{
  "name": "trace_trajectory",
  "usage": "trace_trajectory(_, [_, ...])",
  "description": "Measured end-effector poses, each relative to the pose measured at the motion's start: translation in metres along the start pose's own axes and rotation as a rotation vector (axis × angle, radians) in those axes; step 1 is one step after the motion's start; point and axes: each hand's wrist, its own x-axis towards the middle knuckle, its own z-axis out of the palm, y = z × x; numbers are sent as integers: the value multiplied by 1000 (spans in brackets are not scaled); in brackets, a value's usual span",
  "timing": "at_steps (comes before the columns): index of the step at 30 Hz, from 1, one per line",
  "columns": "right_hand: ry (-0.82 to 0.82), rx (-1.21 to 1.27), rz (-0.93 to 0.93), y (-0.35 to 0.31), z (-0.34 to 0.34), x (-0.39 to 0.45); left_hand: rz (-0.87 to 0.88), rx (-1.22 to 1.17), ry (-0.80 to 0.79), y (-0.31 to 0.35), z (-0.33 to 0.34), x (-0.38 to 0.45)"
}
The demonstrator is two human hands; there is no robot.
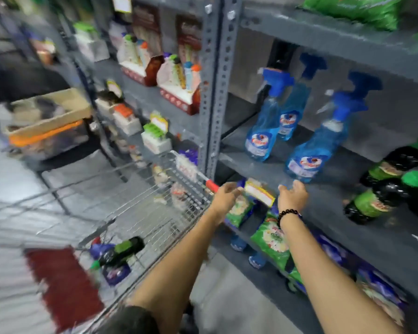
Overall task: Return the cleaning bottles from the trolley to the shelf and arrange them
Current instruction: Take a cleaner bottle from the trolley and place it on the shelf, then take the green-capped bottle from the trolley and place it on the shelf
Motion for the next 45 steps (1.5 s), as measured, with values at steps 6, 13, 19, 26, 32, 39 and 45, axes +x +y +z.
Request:
trace_trajectory(6, [-439,-182,-162,16,100,-121,-240,-223,550,-73,-140,-66])
trace_trajectory(13, [-1022,-430,-163,37,236,-215,-409,-445,913,-150,-268,-100])
trace_trajectory(19, [-1267,-761,-211,105,331,-250,-624,-739,926,-220,-311,-86])
trace_trajectory(26, [-1479,-1073,-364,191,414,-241,-749,-1139,920,-289,-312,-21])
trace_trajectory(32, [-1648,-1239,-572,233,447,-231,-528,-1387,996,-316,-309,18])
trace_trajectory(39, [-1753,-1276,-447,233,445,-215,-377,-1433,1072,-322,-304,21])
trace_trajectory(45, [-1596,-971,-179,184,422,-216,-278,-1454,1056,-292,-312,8])
